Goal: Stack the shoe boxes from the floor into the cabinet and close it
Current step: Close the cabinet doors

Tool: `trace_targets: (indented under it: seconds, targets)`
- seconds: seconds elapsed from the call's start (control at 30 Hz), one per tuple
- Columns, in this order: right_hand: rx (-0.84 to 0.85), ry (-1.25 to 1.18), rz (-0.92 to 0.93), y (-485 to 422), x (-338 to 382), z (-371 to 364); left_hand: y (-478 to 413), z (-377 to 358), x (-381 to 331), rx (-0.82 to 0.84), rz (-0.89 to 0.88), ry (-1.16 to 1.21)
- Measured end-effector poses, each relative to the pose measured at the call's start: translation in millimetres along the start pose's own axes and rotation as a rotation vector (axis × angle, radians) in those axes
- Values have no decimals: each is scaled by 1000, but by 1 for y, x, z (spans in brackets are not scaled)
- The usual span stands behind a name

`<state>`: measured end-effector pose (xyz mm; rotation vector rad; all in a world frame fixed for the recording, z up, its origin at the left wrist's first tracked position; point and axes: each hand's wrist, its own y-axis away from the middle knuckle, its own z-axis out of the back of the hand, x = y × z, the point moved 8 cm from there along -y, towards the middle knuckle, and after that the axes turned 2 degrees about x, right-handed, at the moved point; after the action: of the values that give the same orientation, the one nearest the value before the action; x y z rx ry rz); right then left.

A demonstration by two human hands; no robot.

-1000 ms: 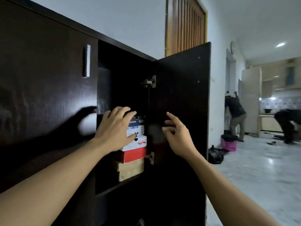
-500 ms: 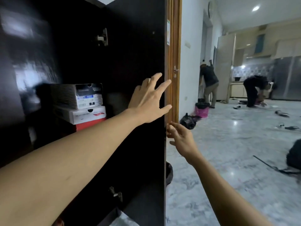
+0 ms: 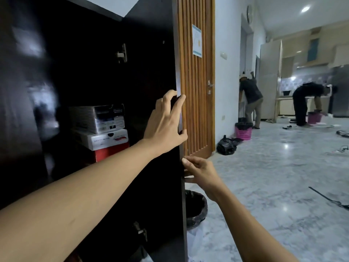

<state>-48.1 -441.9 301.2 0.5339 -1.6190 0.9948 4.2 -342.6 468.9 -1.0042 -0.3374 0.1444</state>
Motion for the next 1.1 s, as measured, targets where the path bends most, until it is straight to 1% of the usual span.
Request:
trace_targets:
  seconds: [0.1, 0.23, 0.33, 0.4, 0.47, 0.57, 0.73, 0.9, 1.1]
  targets:
    - [106, -19, 11, 2, 1, -31, 20, 25, 20, -29, -13, 59]
    - [230, 41, 37, -1, 1, -81, 53, 62, 54, -54, -29, 99]
    - [300, 176, 128, -7, 8, -121, 75, 88, 84, -38, -10, 80]
    - [356, 211, 184, -11, 13, -152, 90, 103, 104, -20, 5, 41]
    - [377, 243, 218, -17, 11, -181, 102, 116, 126, 1, 26, -8]
    - [333, 318, 269, -29, 13, -215, 117, 131, 158, 41, 58, -134]
    - [256, 360, 313, -51, 11, -259, 132, 143, 201, 140, 141, -416]
    - [120, 393, 333, -66, -1, -291, 140, 141, 240, 232, 259, -546]
    - [55, 472, 345, -83, -8, -316, 139, 137, 277, 266, 296, -687]
